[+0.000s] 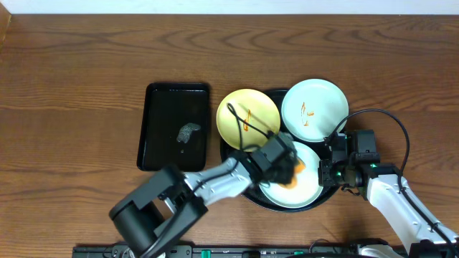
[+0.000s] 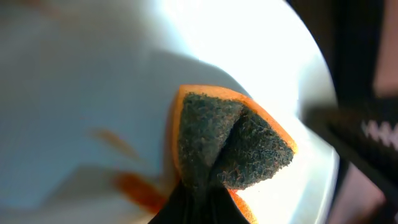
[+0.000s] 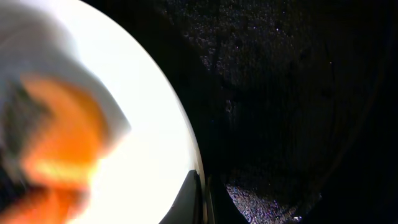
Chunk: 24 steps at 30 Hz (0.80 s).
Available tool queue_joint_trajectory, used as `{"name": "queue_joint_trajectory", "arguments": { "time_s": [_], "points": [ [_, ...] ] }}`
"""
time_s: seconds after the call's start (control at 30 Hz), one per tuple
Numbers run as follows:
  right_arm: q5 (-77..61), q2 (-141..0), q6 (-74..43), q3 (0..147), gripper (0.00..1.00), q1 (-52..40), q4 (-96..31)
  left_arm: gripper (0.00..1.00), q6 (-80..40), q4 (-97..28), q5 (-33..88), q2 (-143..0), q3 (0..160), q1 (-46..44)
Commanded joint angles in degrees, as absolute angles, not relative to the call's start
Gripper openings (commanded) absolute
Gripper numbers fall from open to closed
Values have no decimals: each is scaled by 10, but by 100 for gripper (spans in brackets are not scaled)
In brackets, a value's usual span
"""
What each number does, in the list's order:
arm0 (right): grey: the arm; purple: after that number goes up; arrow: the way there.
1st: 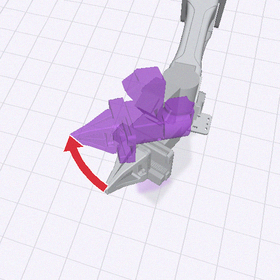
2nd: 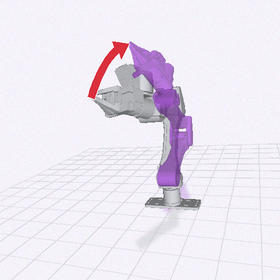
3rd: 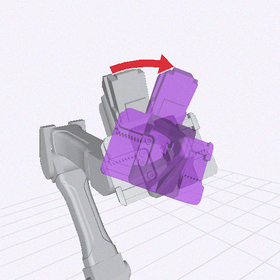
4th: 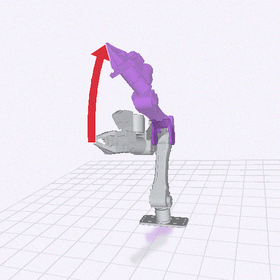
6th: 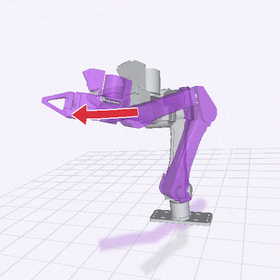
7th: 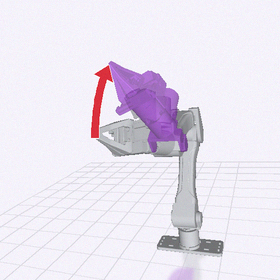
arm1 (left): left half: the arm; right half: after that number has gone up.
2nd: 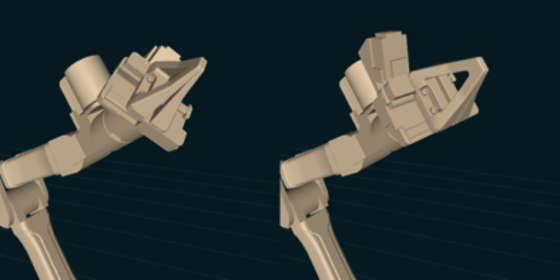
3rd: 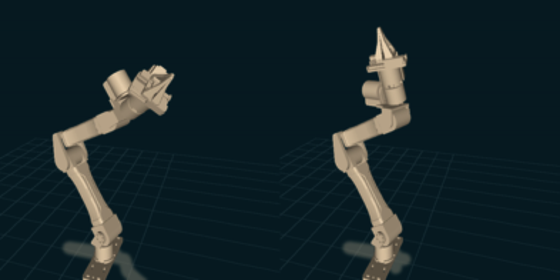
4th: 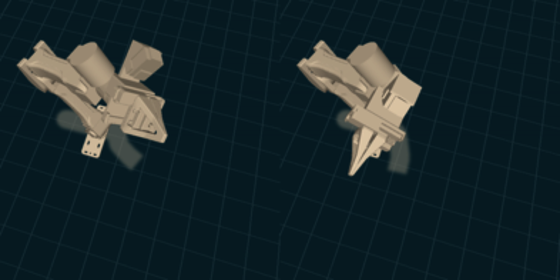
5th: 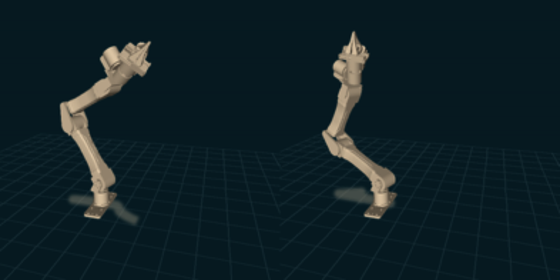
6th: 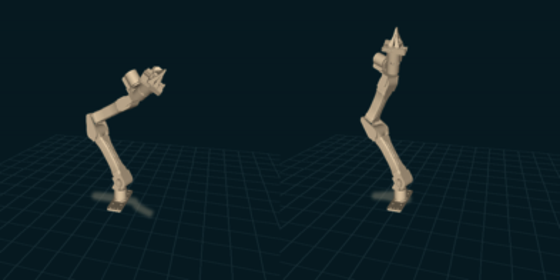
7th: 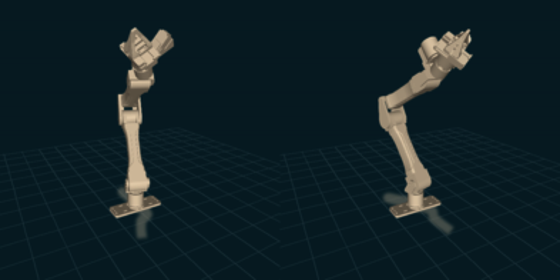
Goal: Clean dirty plates on tray and stack at the side
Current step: 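Scrub the front blue plate with the sponge in the left gripper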
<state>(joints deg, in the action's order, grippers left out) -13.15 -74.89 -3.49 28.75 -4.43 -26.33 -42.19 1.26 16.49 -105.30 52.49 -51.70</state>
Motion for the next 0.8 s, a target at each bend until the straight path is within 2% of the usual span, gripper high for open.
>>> {"name": "queue_joint_trajectory", "arguments": {
  "time_s": [0.0,0.23,0.33,0.57,0.77],
  "points": [
    [-123,-750,-34,283,1,-47,-265,8,-407,-12,83,-1053,519,-469],
    [-123,-750,-34,283,1,-47,-265,7,-404,-110,85,-1021,519,-464],
    [-123,-750,-34,283,1,-47,-265,8,-362,-137,84,-995,519,-464],
    [-123,-750,-34,283,1,-47,-266,7,-330,-141,77,-866,519,-452],
    [-138,-750,-34,283,1,-47,-265,7,-330,-214,13,-788,519,-419]
  ]
}}
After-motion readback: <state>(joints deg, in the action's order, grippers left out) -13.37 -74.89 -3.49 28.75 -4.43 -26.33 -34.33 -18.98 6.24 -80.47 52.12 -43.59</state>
